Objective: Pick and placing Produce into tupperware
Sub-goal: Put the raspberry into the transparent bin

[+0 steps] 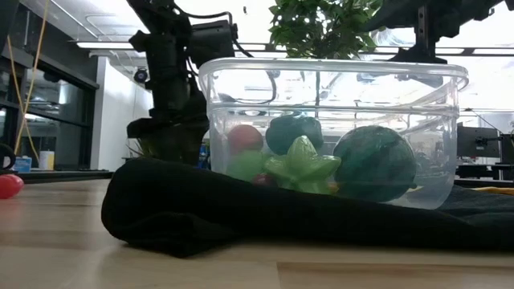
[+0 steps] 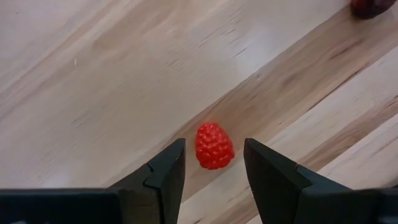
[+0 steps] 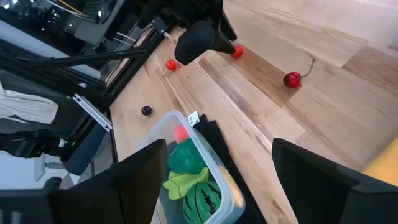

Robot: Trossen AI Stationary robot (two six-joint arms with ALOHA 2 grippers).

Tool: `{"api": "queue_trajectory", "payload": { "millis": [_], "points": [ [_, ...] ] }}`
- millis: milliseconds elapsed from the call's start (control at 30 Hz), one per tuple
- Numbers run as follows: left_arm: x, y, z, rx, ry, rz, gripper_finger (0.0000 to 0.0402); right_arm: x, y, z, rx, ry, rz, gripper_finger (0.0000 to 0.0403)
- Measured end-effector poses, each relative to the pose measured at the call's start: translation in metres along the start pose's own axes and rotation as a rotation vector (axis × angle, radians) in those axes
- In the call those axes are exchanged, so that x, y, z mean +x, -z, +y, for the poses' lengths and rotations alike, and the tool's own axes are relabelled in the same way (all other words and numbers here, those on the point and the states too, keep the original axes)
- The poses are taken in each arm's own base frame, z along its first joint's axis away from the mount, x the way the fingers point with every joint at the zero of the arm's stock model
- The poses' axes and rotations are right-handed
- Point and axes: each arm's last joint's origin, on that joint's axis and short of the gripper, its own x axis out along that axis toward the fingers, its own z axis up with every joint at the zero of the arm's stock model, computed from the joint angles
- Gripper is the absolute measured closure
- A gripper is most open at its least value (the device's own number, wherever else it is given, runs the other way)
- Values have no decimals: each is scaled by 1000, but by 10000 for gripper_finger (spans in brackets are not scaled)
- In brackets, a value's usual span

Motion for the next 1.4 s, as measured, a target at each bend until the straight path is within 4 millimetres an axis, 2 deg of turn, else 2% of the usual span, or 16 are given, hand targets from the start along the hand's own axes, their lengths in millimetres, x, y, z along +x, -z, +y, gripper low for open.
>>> {"api": "queue_trajectory", "payload": {
  "millis": [467,1400],
  "points": [
    [13,2,-1,19,-7,51,248,0,0,0,-4,1,1,121],
    [14,1,-2,34,-5,39,248,0,0,0,0,2,1,121]
  ]
}}
